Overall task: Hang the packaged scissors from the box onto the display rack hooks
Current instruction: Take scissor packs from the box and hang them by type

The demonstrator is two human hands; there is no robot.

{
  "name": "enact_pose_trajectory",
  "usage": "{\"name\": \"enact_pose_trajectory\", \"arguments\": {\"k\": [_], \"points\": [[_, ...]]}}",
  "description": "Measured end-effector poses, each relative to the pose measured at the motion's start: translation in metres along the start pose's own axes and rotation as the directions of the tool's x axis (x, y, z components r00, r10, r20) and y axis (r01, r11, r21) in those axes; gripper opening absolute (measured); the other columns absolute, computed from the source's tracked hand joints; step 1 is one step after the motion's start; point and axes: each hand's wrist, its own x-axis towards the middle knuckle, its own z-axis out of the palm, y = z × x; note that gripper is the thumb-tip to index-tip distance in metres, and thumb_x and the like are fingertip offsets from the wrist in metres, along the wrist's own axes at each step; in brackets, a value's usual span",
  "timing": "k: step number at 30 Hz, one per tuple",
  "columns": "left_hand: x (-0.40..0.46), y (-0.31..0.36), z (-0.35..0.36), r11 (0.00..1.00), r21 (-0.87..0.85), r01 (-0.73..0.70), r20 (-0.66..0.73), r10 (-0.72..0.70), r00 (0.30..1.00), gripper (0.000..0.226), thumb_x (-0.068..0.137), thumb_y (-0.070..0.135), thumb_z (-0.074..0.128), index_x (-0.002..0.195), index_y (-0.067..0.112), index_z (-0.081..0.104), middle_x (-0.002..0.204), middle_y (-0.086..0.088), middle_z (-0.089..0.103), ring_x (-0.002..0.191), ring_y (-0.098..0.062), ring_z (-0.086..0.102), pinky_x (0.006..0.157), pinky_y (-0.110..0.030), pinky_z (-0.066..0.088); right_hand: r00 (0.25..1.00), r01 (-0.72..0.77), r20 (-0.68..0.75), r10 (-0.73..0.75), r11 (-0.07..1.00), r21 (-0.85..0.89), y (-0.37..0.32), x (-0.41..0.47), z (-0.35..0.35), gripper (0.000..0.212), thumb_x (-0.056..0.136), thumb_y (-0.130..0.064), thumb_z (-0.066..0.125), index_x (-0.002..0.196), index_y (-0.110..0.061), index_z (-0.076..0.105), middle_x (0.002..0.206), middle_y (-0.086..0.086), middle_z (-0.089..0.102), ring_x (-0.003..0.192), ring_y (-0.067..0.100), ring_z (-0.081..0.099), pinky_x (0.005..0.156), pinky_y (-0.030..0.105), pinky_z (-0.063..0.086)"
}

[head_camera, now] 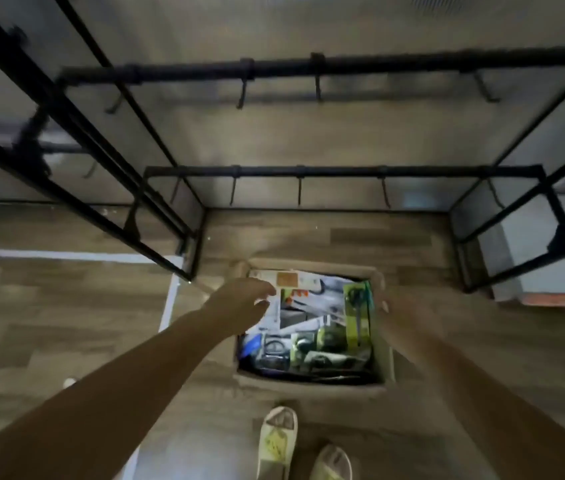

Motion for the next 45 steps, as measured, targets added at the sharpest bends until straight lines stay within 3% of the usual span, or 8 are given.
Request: {"name": "enact_pose_trajectory", "arguments": {"k": [5,8,11,20,24,31,39,45], "points": [[0.043,-0.079,0.106,0.974,-0.082,0.211,0.085,-0.204,0.975,0.031,0.090,0.011,0.054,0.119,0.017,0.063,0.128,-0.005,0.060,0.114,-0.020,0.056,0.094,-0.023,0.036,0.976,-0.095,0.199,0.085,0.995,0.040,0.070,0.062,0.123,0.035,0.091,-0.012,0.051,0.124,-0.019,0.057,0.104,0.009,0.062,0.067,0.015,0.057,0.052,0.023,0.045],[0.072,-0.116,0.159,0.973,-0.095,0.212,0.107,-0.202,0.974,0.033,0.089,0.009,0.058,0.122,0.014,0.061,0.132,-0.006,0.056,0.112,-0.020,0.056,0.091,-0.023,0.036,0.956,-0.094,0.283,0.082,0.995,0.028,0.096,0.102,0.183,0.060,0.087,-0.018,0.063,0.142,-0.021,0.038,0.137,0.008,0.046,0.105,0.019,0.057,0.078,0.024,0.050],[0.106,-0.146,0.210,0.992,-0.012,0.129,0.163,-0.125,0.979,0.042,0.094,0.017,0.054,0.136,0.016,0.048,0.144,-0.004,0.045,0.132,-0.019,0.040,0.102,-0.024,0.026,0.903,0.069,0.429,0.030,0.975,-0.212,0.116,0.140,0.244,0.099,0.079,-0.035,0.071,0.150,-0.021,0.003,0.155,0.006,0.011,0.140,0.027,0.020,0.111,0.042,0.028],[0.143,-0.175,0.256,0.980,0.102,-0.170,0.108,0.159,0.981,0.026,0.086,0.015,0.062,0.112,0.012,0.067,0.107,-0.008,0.061,0.101,-0.029,0.055,0.093,-0.042,0.040,0.941,0.256,0.298,-0.159,0.911,-0.323,0.132,0.210,0.311,0.141,0.056,-0.039,0.087,0.146,-0.014,-0.018,0.156,0.002,-0.012,0.143,0.024,-0.007,0.113,0.039,-0.005],[0.142,-0.181,0.257,0.979,0.088,-0.186,0.069,0.181,0.981,0.026,0.082,0.013,0.069,0.107,0.008,0.069,0.098,-0.011,0.062,0.092,-0.032,0.057,0.081,-0.038,0.044,0.896,0.313,0.380,-0.229,0.933,-0.177,0.128,0.222,0.307,0.151,0.049,-0.028,0.092,0.142,-0.026,-0.028,0.156,0.003,0.004,0.142,0.025,0.009,0.109,0.036,0.023],[0.140,-0.177,0.259,0.984,0.113,-0.138,0.063,0.131,0.989,0.034,0.086,0.024,0.064,0.119,0.015,0.063,0.110,-0.005,0.060,0.104,-0.026,0.054,0.092,-0.042,0.041,0.883,0.396,0.423,-0.206,0.810,-0.432,0.117,0.209,0.302,0.102,0.060,-0.040,0.083,0.142,-0.019,0.025,0.120,0.006,0.054,0.110,0.023,0.049,0.090,0.035,0.036],[0.136,-0.172,0.269,0.988,0.119,-0.095,-0.014,0.097,0.995,0.032,0.087,0.023,0.063,0.118,0.016,0.063,0.110,-0.004,0.059,0.107,-0.023,0.053,0.090,-0.034,0.040,0.801,0.425,0.576,-0.163,0.832,-0.356,0.111,0.204,0.311,0.081,0.071,-0.018,0.073,0.139,-0.027,0.031,0.132,0.008,0.033,0.118,0.029,0.034,0.095,0.050,0.037],[0.130,-0.164,0.274,0.998,0.054,-0.033,-0.048,0.035,0.998,0.031,0.088,0.014,0.060,0.119,0.012,0.062,0.113,-0.009,0.056,0.112,-0.025,0.050,0.087,-0.027,0.033,0.784,0.515,0.560,-0.266,0.782,-0.350,0.111,0.189,0.308,0.066,0.075,-0.023,0.071,0.132,-0.022,0.039,0.126,0.004,0.054,0.106,0.022,0.055,0.078,0.031,0.046]]}}
